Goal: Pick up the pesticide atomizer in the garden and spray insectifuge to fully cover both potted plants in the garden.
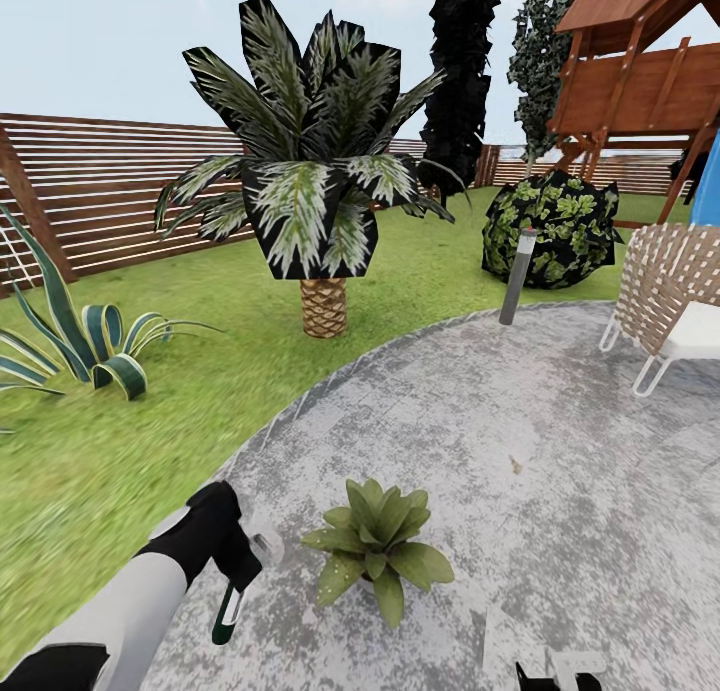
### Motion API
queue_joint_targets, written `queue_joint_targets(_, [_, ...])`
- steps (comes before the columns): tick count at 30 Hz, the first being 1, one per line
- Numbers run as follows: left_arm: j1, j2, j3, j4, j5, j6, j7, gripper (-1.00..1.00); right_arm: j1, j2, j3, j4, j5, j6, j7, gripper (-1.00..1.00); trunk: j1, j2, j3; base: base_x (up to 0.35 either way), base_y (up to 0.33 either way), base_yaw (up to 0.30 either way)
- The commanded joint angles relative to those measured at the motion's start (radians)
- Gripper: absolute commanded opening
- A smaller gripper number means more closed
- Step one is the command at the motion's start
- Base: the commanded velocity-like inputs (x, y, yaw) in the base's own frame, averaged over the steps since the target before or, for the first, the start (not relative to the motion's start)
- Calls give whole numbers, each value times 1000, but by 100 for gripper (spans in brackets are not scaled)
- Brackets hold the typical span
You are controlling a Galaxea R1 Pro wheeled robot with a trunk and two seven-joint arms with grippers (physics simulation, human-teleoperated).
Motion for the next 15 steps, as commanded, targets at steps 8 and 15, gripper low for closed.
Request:
queue_joint_targets(8, [8, 9, -2, 5, -6, 5, -6, -100, 1, 2, 9, 1, -9, -2, -4, 100, 0, 0, -1, 0, 0, -196])
queue_joint_targets(15, [-23, -5, -1, -7, -142, 8, -52, -100, 1, 2, 9, 2, -9, -2, -4, 100, 0, 0, -1, 0, 0, -77])
